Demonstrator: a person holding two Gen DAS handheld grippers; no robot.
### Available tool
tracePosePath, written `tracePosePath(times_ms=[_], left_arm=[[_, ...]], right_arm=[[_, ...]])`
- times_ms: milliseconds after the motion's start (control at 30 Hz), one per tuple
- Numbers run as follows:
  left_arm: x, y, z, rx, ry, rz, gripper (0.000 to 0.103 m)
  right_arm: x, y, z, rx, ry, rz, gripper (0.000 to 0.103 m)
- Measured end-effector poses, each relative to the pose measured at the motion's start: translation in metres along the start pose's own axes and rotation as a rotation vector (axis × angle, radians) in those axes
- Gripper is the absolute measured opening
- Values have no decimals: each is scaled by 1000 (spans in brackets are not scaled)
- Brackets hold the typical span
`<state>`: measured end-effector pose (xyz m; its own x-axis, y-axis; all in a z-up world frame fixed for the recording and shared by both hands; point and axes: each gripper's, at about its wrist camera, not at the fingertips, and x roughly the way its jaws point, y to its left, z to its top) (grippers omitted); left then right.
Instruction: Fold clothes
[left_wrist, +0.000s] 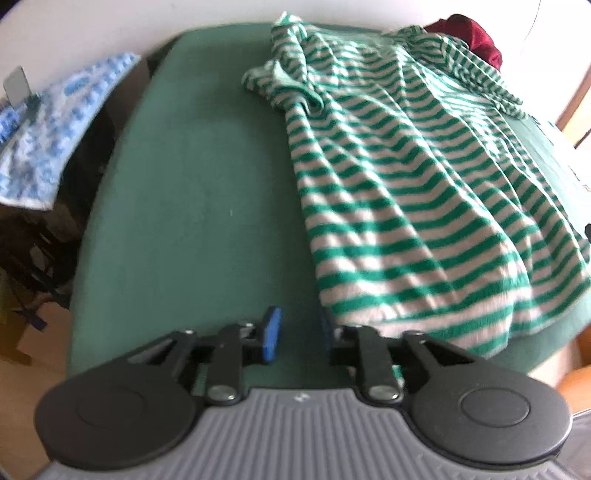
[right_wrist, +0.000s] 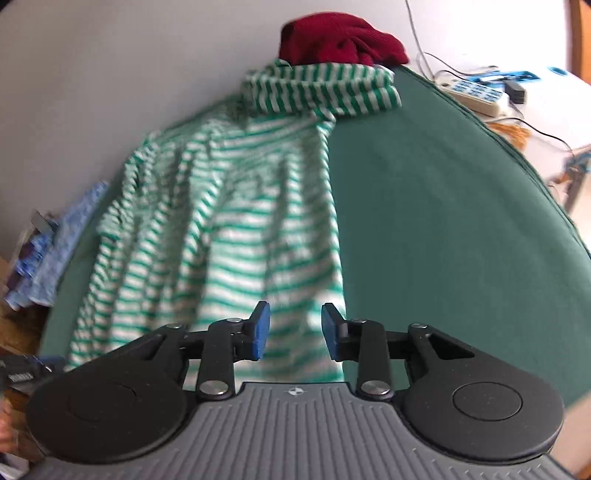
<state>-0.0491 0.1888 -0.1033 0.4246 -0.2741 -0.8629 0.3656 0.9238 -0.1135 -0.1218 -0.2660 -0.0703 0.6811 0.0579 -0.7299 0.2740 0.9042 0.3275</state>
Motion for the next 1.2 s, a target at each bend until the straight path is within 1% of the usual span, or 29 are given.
tracePosePath(times_ms=[33, 67, 100, 133, 167, 233, 300, 367, 433, 467, 500, 533, 567, 600, 633, 667, 700, 733, 800, 833, 867, 900, 933, 967, 1000, 1033, 1067, 1133, 1200], left_arm=[[-1, 1, -2, 11, 6, -22, 31], [-2, 2, -3, 23, 12, -44, 35], [-4, 3, -5, 34, 17, -67, 43], [-4, 2, -6, 37, 24, -82, 46], [-5, 2, -7, 39, 30, -98, 47], [-5, 0, -8, 24, 27, -123, 53], [-4, -1, -9, 9, 24, -149, 54], [-4, -3, -11, -7, 22, -175, 54], [-5, -3, -14, -67, 30, -206, 53], [-6, -1, -15, -108, 38, -238, 54], [-7, 2, -17, -149, 46, -269, 57], [-9, 2, -18, -168, 39, -281, 63], [-11, 3, -20, -187, 31, -292, 66], [-15, 2, -20, -195, 9, -284, 70], [-17, 0, -20, -203, -7, -272, 77], [-17, -3, -19, -214, -17, -260, 81], [-13, -4, -17, -224, -18, -260, 83], [-9, -5, -16, -234, -19, -260, 83], [-2, -11, -16, -258, -16, -255, 81], [-1, -16, -16, -252, -28, -231, 69], [-1, -20, -16, -246, -40, -206, 68], [0, -25, -16, -242, -55, -172, 50], [0, -29, -17, -237, -69, -139, 34], [0, -34, -17, -232, -83, -105, 24], [1, -36, -16, -228, -81, -93, 13], [2, -38, -16, -223, -80, -81, 8], [2, -41, -15, -219, -79, -72, 8], [-5, -43, -13, -207, -103, -33, 7], [-24, -45, -8, -178, -176, 23, 7]], right_arm=[[-6, 3, -6, -6, -8, -29, 36], [-11, 6, -11, 0, -13, -43, 48], [-17, 8, -15, 6, -18, -55, 57], [-19, 7, -20, 21, -14, -42, 72], [-21, 7, -24, 35, -10, -29, 74], [-21, 12, -29, 32, -2, -5, 73], [-15, 18, -33, -8, -14, -23, 73], [-6, 17, -33, -20, -6, -13, 73], [0, 11, -34, -10, 10, -6, 73], [0, 7, -36, -3, 4, 5, 73], [-1, 3, -37, 5, -1, 15, 73], [-1, 0, -37, 19, 0, 30, 74], [-1, -3, -36, 32, 1, 54, 73], [-1, -6, -35, 45, 1, 77, 73], [-1, -9, -35, 58, -1, 94, 73], [0, -11, -35, 71, -4, 110, 73], [0, -14, -34, 84, -8, 126, 73], [1, -15, -34, 81, -13, 136, 72], [3, -16, -34, 75, -24, 154, 69], [5, -15, -34, 58, -30, 163, 66], [6, -14, -34, 42, -35, 171, 62], [8, -13, -35, 28, -40, 177, 58], [9, -12, -36, 14, -45, 181, 53], [10, -11, -36, 0, -52, 176, 46], [11, -11, -37, -13, -58, 171, 40], [12, -10, -37, -25, -63, 166, 25], [13, -12, -36, -19, -55, 166, 14], [15, -17, -32, -5, -38, 167, 11], [9, -23, -25, 55, -32, 216, 10]])
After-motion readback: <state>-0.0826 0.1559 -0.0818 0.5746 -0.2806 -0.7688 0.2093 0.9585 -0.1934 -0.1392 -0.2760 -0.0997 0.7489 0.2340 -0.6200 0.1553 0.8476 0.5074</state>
